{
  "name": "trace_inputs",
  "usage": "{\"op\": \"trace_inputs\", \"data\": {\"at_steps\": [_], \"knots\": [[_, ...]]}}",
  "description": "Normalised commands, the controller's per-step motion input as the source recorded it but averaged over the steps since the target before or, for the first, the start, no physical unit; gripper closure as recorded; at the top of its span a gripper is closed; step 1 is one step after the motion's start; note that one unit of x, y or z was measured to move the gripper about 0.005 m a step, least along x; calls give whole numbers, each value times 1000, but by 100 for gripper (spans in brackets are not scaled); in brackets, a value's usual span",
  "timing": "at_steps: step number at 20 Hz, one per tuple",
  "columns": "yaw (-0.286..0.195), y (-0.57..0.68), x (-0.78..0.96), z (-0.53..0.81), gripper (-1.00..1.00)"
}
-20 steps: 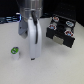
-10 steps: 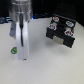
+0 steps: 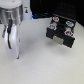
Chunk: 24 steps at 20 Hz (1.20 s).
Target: Open the kcup holder, insert the kcup into the holder, and close the kcup holder
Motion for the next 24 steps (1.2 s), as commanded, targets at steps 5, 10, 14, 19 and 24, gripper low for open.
{"op": "trace_inputs", "data": {"at_steps": [5,10,14,19,24], "knots": [[-219,-83,-62,-273,-100],[-162,-58,-54,-216,-100],[-156,-96,-83,-227,-100],[-116,-44,-106,-68,100],[-17,0,-5,1,100]]}}
